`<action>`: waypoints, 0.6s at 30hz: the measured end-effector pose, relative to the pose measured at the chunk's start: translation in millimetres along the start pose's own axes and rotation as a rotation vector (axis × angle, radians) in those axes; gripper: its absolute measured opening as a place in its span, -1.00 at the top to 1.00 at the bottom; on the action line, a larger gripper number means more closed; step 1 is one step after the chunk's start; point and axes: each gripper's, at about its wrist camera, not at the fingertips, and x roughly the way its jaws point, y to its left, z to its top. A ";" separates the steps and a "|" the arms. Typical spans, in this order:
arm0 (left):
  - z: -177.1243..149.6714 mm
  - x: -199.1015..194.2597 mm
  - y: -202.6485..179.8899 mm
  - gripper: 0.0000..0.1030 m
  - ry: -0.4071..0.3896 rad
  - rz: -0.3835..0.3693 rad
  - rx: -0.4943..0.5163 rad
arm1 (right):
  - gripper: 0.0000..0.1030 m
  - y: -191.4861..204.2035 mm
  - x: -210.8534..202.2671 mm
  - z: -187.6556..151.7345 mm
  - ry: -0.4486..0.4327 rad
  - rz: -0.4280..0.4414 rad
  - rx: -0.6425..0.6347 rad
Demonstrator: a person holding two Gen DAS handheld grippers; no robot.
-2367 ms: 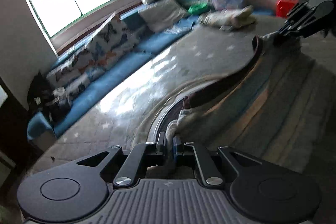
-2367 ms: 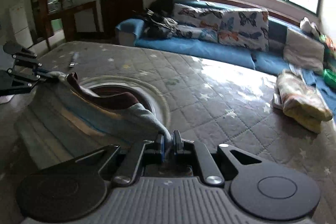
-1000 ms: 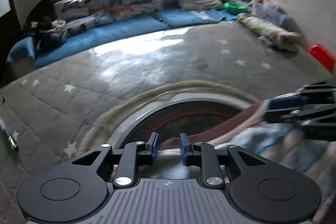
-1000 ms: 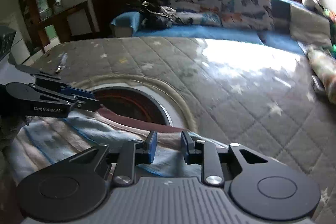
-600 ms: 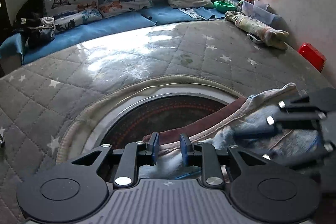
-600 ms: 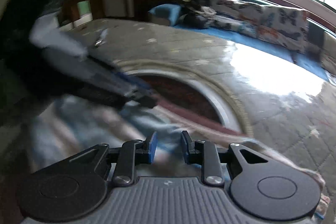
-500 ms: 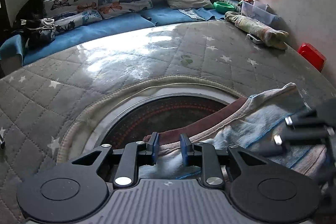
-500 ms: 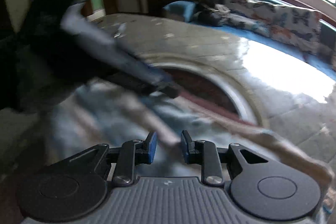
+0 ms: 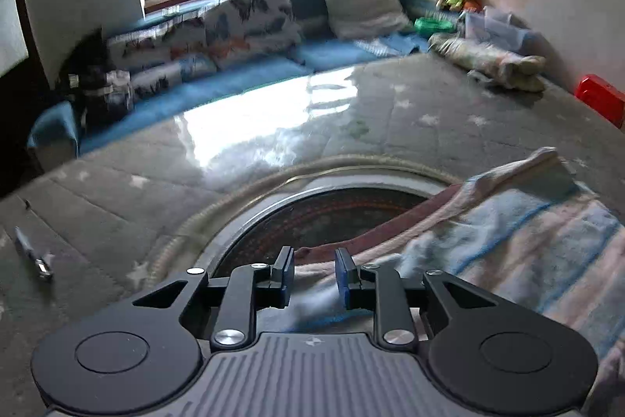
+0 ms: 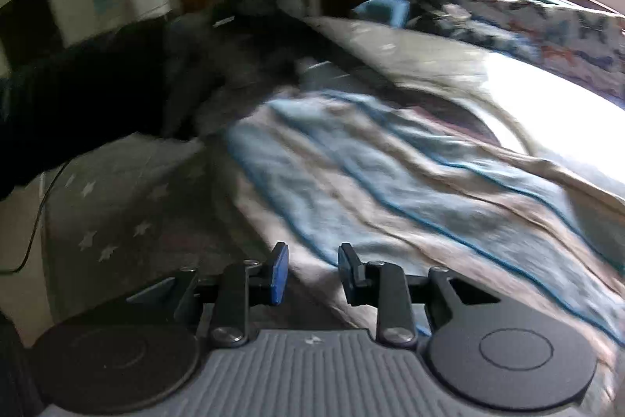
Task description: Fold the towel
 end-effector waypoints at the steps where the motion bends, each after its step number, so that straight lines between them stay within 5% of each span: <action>1: -5.5 -8.3 -3.2 0.50 -0.016 0.004 0.011 | 0.45 -5.2 -6.1 -1.2 -0.016 -0.027 0.025; 13: -89.1 -71.3 -17.6 0.45 -0.046 0.109 0.035 | 0.46 -69.6 -69.9 -60.4 -0.088 -0.331 0.318; 18: -111.6 -82.5 -9.8 0.42 -0.068 0.132 -0.035 | 0.51 -75.2 -81.1 -80.4 -0.120 -0.325 0.367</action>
